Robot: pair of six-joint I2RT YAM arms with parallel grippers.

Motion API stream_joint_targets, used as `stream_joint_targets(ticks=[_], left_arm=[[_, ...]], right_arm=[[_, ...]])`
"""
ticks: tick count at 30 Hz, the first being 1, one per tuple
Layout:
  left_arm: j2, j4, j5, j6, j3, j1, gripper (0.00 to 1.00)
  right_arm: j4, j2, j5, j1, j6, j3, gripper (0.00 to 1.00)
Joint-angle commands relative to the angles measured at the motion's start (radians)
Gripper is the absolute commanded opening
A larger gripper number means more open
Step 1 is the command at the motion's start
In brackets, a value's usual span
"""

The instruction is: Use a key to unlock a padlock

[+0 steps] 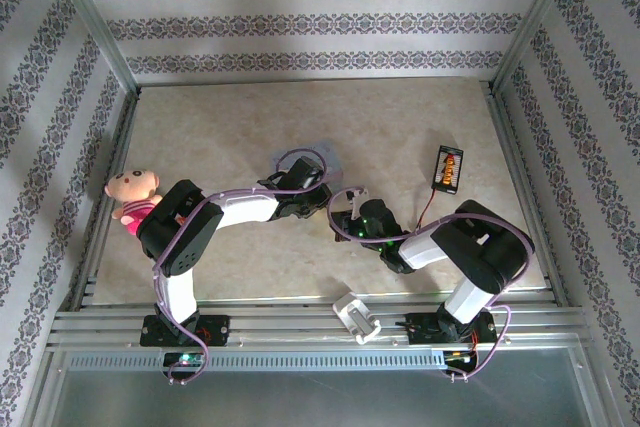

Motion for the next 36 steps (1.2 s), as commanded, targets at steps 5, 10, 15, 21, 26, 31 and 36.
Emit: stream_joint_targets(ticks=[5, 10, 15, 21, 26, 31, 36], left_arm=[[0.023, 0.002, 0.068, 0.0, -0.001, -0.001, 0.0], [0.019, 0.001, 0.072, 0.007, -0.001, 0.0, 0.0], [0.018, -0.004, 0.079, 0.018, 0.001, -0.001, 0.0], [0.016, -0.002, 0.091, 0.026, -0.002, -0.001, 0.0], [0.016, 0.007, 0.098, 0.025, -0.001, -0.001, 0.0], [0.016, 0.011, 0.097, 0.024, -0.008, -0.001, 0.0], [0.016, 0.022, 0.098, 0.026, -0.013, -0.001, 0.0]], right_arm=[[0.103, 0.01, -0.011, -0.007, 0.002, 0.05, 0.0], [0.1, 0.028, -0.025, -0.01, 0.003, 0.071, 0.0], [0.103, 0.056, -0.059, -0.016, 0.03, 0.102, 0.0], [0.182, 0.095, -0.154, -0.058, 0.085, 0.118, 0.0], [0.256, 0.146, -0.244, -0.095, 0.117, 0.127, 0.0], [0.269, 0.163, -0.246, -0.102, 0.12, 0.128, 0.0], [0.268, 0.161, -0.227, -0.106, 0.117, 0.125, 0.0]])
